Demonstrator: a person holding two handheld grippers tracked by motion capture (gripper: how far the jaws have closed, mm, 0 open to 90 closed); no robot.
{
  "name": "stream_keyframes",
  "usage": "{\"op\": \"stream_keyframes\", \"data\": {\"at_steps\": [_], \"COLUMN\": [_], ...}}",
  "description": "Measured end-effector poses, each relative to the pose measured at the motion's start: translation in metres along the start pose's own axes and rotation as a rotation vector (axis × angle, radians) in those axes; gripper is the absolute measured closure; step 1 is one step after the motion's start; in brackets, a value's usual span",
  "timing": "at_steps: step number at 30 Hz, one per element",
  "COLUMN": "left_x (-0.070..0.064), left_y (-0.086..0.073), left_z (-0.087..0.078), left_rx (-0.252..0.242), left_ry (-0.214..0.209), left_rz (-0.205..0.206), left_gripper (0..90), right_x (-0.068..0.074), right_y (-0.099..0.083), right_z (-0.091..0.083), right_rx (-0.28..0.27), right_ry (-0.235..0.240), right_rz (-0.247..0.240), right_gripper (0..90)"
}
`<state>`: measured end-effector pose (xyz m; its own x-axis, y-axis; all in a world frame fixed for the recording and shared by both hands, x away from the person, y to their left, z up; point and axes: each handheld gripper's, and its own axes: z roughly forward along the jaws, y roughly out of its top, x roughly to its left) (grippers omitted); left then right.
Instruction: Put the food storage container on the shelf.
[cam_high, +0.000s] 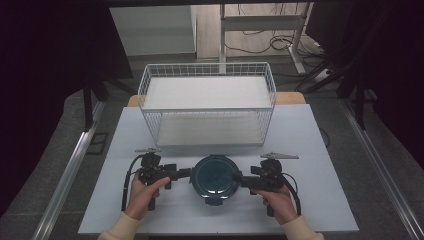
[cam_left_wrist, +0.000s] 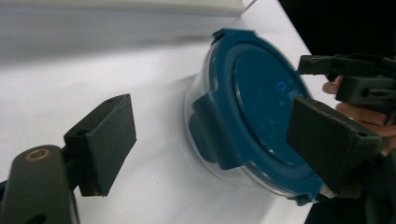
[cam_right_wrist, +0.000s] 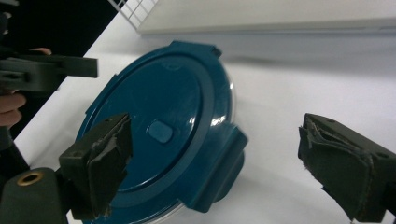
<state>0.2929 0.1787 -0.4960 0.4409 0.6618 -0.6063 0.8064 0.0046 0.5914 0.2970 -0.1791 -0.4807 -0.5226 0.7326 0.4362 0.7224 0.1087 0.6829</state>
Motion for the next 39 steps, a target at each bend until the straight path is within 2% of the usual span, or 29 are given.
{"op": "stream_keyframes", "data": {"at_steps": [1, 2, 3, 6, 7, 8, 9, 10, 13, 17, 23, 25, 28, 33, 34, 36, 39], "left_x": [0.000, 0.002, 0.002, 0.002, 0.002, 0.003, 0.003, 0.005, 0.007, 0.005, 0.003, 0.000, 0.000, -0.001, -0.001, -0.001, -0.003], "left_y": [0.000, -0.001, -0.001, -0.002, -0.002, -0.005, -0.005, -0.007, -0.009, -0.010, -0.013, -0.014, -0.014, -0.015, -0.016, -0.018, -0.019], "left_z": [0.000, 0.004, 0.004, 0.012, 0.012, 0.017, 0.017, 0.022, 0.028, 0.032, 0.040, 0.042, 0.042, 0.040, 0.038, 0.035, 0.032], "left_rx": [0.000, 0.021, 0.021, 0.041, 0.041, 0.041, 0.041, 0.055, 0.075, 0.081, 0.093, 0.102, 0.098, 0.094, 0.083, 0.072, 0.064], "left_ry": [0.000, -0.030, -0.030, -0.071, -0.071, -0.110, -0.110, -0.132, -0.137, -0.139, -0.169, -0.151, -0.151, -0.146, -0.155, -0.167, -0.171], "left_rz": [0.000, -0.016, -0.016, -0.048, -0.048, -0.079, -0.079, -0.102, -0.114, -0.106, -0.107, -0.092, -0.113, -0.122, -0.137, -0.136, -0.130], "left_gripper": [15.3, 14.9, 14.8, 14.8, 14.8, 14.8, 14.6, 14.6, 13.7, 14.8, 22.9, 25.6, 28.6, 30.3, 32.9, 36.0, 37.6], "right_x": [0.000, 0.001, 0.001, 0.002, 0.002, 0.002, 0.002, 0.003, 0.005, 0.006, 0.007, 0.006, 0.002, -0.001, -0.003, -0.005, -0.005], "right_y": [0.000, -0.001, -0.001, -0.003, -0.003, -0.005, -0.005, -0.005, -0.007, -0.009, -0.013, -0.015, -0.016, -0.017, -0.017, -0.018, -0.019], "right_z": [0.000, 0.003, 0.003, 0.009, 0.009, 0.015, 0.015, 0.016, 0.021, 0.028, 0.036, 0.036, 0.035, 0.033, 0.031, 0.029, 0.028], "right_rx": [0.000, 0.009, 0.009, 0.031, 0.031, 0.053, 0.053, 0.058, 0.070, 0.087, 0.108, 0.099, 0.083, 0.077, 0.071, 0.059, 0.045], "right_ry": [0.000, 0.003, 0.003, 0.008, 0.008, 0.011, 0.011, 0.013, 0.034, 0.050, 0.082, 0.091, 0.103, 0.119, 0.127, 0.135, 0.141], "right_rz": [0.000, -0.003, -0.003, 0.006, 0.006, 0.010, 0.010, 0.011, 0.031, 0.058, 0.095, 0.122, 0.175, 0.192, 0.209, 0.226, 0.224], "right_gripper": [10.1, 10.1, 10.1, 9.8, 9.8, 9.1, 9.1, 9.0, 8.7, 8.7, 10.6, 13.4, 18.4, 20.9, 23.4, 25.8, 26.9]}}
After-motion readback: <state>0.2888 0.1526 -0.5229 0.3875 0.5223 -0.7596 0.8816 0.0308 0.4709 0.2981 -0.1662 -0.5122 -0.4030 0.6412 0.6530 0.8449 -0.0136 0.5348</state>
